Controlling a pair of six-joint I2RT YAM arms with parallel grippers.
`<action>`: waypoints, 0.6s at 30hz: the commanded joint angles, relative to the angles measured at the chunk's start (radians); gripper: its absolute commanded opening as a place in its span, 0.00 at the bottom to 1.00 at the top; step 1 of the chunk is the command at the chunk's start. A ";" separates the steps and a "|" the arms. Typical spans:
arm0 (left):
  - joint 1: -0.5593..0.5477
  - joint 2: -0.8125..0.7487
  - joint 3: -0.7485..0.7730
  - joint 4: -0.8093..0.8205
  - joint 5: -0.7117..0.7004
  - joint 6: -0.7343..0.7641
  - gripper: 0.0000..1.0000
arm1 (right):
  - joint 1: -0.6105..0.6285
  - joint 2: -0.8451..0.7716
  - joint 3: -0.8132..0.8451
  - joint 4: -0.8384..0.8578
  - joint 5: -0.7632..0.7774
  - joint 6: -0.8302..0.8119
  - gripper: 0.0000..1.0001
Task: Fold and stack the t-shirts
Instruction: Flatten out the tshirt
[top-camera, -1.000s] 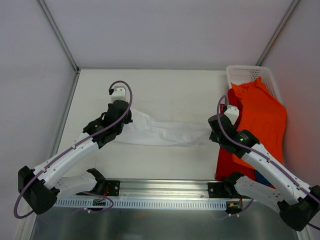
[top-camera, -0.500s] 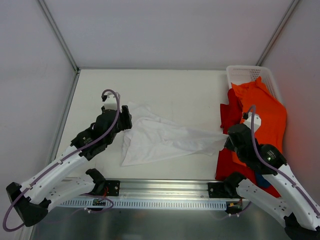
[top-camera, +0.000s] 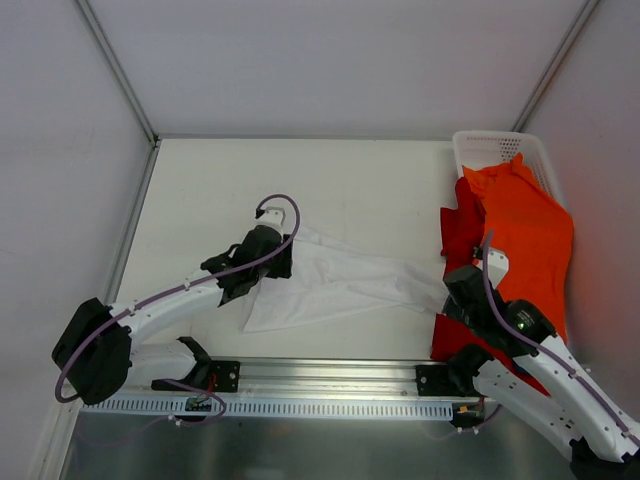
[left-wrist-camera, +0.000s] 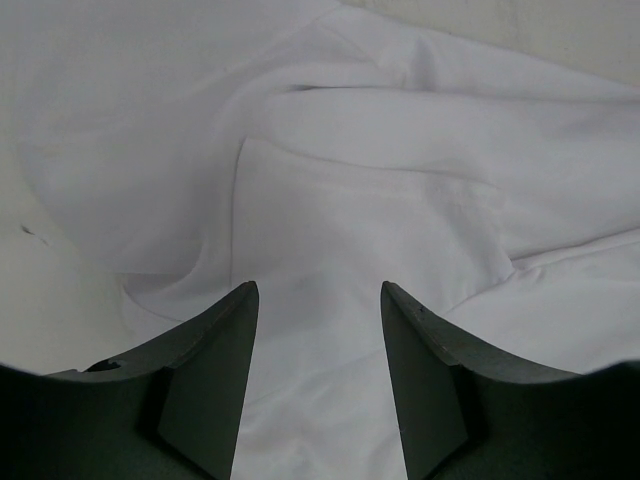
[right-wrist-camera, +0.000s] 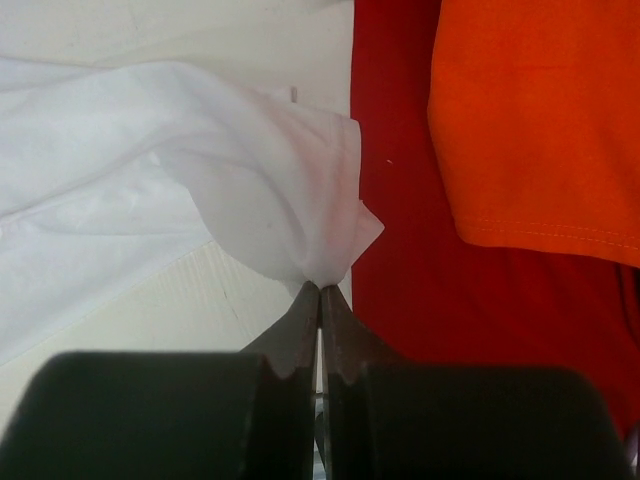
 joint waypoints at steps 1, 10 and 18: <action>-0.006 0.020 -0.030 0.129 0.063 -0.021 0.52 | 0.006 -0.039 -0.023 -0.001 -0.003 0.037 0.00; -0.006 0.106 -0.047 0.168 0.051 -0.023 0.52 | 0.006 -0.029 -0.078 0.035 -0.005 0.046 0.00; -0.006 0.155 -0.049 0.174 -0.067 -0.035 0.50 | 0.006 -0.022 -0.078 0.043 0.000 0.039 0.00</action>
